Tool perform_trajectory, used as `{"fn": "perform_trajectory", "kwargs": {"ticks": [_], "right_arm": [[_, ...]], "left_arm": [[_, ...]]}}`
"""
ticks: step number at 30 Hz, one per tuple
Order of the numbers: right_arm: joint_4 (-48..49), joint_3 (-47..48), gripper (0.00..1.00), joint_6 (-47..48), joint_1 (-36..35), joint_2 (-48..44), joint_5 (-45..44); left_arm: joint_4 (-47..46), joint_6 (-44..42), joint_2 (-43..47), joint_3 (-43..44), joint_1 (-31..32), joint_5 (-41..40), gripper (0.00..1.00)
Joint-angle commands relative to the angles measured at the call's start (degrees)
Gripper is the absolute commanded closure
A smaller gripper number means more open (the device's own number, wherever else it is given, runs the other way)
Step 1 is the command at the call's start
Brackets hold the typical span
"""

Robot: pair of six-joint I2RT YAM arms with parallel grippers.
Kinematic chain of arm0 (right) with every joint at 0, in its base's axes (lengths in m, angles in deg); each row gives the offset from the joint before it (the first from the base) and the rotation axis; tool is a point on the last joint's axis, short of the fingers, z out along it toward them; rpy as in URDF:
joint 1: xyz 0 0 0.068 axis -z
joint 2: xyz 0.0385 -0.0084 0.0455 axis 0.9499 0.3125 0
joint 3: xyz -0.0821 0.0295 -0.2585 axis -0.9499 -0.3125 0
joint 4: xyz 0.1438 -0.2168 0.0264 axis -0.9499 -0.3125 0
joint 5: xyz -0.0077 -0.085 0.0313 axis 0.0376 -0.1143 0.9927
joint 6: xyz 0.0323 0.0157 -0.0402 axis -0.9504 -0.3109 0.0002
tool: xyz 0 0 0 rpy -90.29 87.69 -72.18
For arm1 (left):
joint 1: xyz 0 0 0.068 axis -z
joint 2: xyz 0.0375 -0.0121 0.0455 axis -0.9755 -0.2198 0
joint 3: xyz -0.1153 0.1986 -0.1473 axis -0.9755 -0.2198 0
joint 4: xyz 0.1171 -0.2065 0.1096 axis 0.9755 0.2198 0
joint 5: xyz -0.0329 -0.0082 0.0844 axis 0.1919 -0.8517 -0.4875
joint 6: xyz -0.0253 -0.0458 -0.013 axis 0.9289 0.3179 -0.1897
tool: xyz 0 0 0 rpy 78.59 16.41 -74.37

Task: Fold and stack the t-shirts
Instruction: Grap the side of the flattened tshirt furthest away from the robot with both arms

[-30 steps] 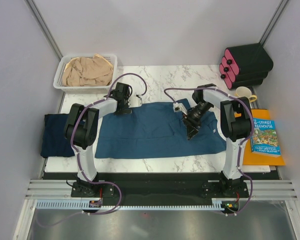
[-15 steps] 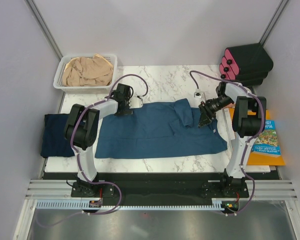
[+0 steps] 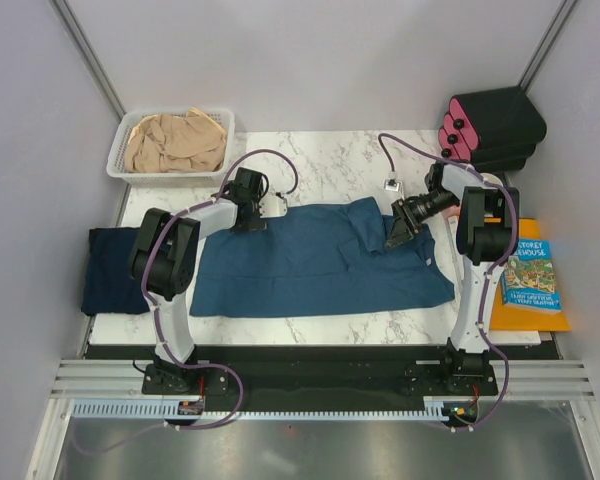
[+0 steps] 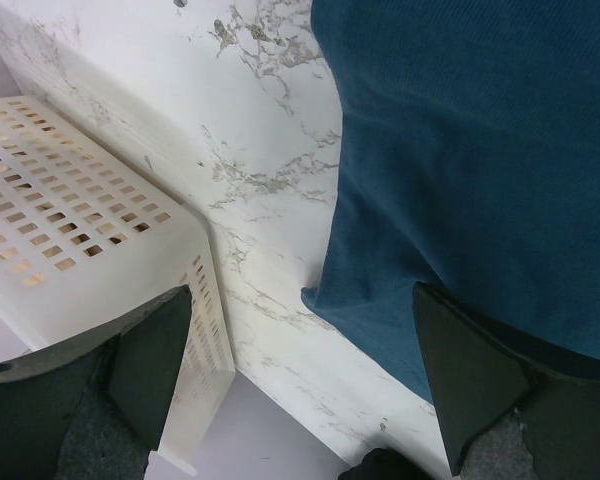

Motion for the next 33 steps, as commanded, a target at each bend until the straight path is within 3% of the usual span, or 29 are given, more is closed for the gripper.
{"fn": "perform_trajectory", "kwargs": {"ticks": [1, 10, 14, 20, 22, 23, 25, 33], "right_arm": [[1.47, 1.92, 0.39, -0.92, 0.04, 1.52, 3.90], [3.93, 0.77, 0.41, -2.59, -1.01, 1.87, 3.90], [5.07, 0.51, 0.47, -3.73, -1.71, 1.70, 3.99], [6.13, 0.60, 0.66, -5.31, -3.65, 1.34, 3.81], [6.39, 0.51, 0.76, -5.49, -3.91, 1.34, 3.55], [6.39, 0.42, 0.87, -5.84, -3.91, 1.26, 3.29], [6.48, 0.42, 0.99, -6.19, -4.00, 0.91, 2.58], [6.83, 2.70, 1.00, -8.65, -4.09, -5.14, -2.07]], "left_arm": [[4.09, -0.07, 0.71, -1.53, 0.60, 3.16, 0.01], [4.26, -0.34, 0.80, -1.44, 0.69, 3.42, 0.01], [4.26, -0.43, 0.71, -1.35, 0.69, 3.51, 0.01], [4.18, -0.60, 0.62, -1.09, 0.51, 3.68, 0.01], [4.26, -0.51, 0.45, -1.00, 0.60, 3.77, 0.01], [4.26, -0.51, 0.45, -0.91, 0.60, 3.86, 0.01], [4.18, -0.51, 0.36, -0.91, 0.60, 3.95, 0.01], [3.91, -0.43, 0.45, -1.26, 0.42, 4.21, 0.01]]}}
